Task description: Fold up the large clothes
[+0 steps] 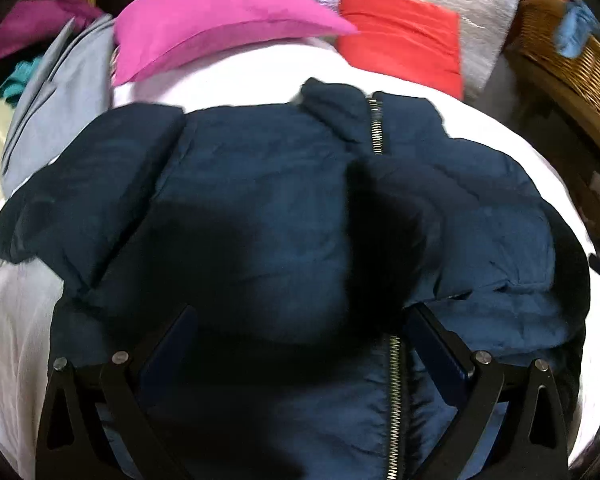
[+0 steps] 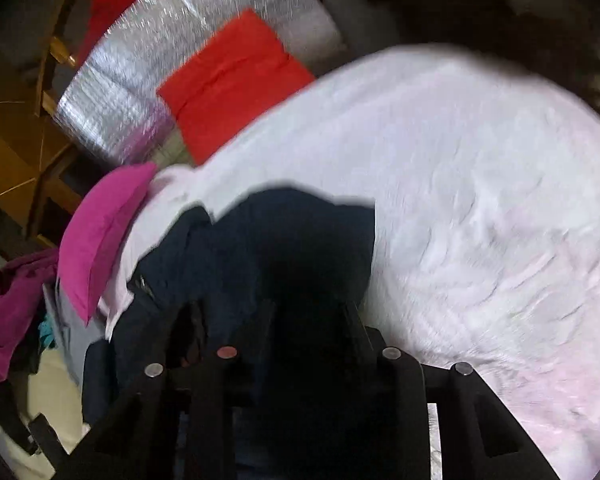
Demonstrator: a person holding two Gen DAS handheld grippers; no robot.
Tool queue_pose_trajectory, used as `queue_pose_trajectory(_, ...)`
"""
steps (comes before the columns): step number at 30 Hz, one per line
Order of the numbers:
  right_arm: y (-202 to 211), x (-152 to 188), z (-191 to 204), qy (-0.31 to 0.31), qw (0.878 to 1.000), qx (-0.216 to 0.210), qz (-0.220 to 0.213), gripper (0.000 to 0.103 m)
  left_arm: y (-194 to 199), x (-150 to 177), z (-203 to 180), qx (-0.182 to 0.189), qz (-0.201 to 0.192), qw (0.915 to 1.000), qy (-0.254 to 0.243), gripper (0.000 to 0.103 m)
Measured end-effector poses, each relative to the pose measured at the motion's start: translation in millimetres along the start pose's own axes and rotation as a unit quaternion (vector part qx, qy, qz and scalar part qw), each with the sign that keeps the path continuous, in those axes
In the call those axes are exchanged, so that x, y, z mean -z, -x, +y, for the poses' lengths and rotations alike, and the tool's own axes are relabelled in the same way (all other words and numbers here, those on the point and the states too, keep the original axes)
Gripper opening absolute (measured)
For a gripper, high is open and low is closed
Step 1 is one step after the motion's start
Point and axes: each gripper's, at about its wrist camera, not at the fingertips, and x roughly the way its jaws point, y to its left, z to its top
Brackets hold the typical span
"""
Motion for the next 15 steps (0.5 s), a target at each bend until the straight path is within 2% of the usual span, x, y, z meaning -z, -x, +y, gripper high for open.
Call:
queue_pose_trajectory(1,8,1,10,0.008,1.000,-0.013,-0.012,0.086,1,1,3,0.000,0.001,1.0000,0.004,0.103)
queue_pose_trajectory(2,14,2,19,0.018,0.999,-0.030,-0.025,0.094,4,0,5,-0.001,-0.001,1.0000,0.005,0.103)
queue_pose_trajectory(4,19,4,44,0.047,0.997,-0.061,-0.030,0.094,12,0,9,-0.016,-0.011,0.9998,0.002,0.103)
queue_pose_trajectory(6,12,8,58,0.050,0.993,-0.102,-0.004,0.094,19,-2,15,-0.043,-0.027,0.9987,-0.001,0.103)
queue_pose_trajectory(8,-19,14,63,0.009,0.986,-0.153,0.066,0.094,29,-3,26,-0.064,-0.037,0.9973,0.004,0.103)
queue_pose_trajectory(10,-51,27,66,-0.032,0.976,-0.176,0.125,0.094,34,-4,39,-0.073,-0.039,0.9966,0.012,0.103)
queue_pose_trajectory(11,-69,32,69,-0.052,0.972,-0.171,0.149,0.093,37,-3,48,-0.076,-0.039,0.9961,0.019,0.103)
queue_pose_trajectory(13,-94,43,75,-0.094,0.966,-0.154,0.186,0.090,42,-3,65,-0.090,-0.039,0.9947,0.031,0.103)
queue_pose_trajectory(14,-101,49,87,-0.112,0.957,-0.176,0.201,0.087,43,-3,70,-0.094,-0.039,0.9942,0.035,0.103)
queue_pose_trajectory(15,-100,51,95,-0.110,0.954,-0.192,0.204,0.087,47,-2,80,-0.101,-0.041,0.9931,0.043,0.103)
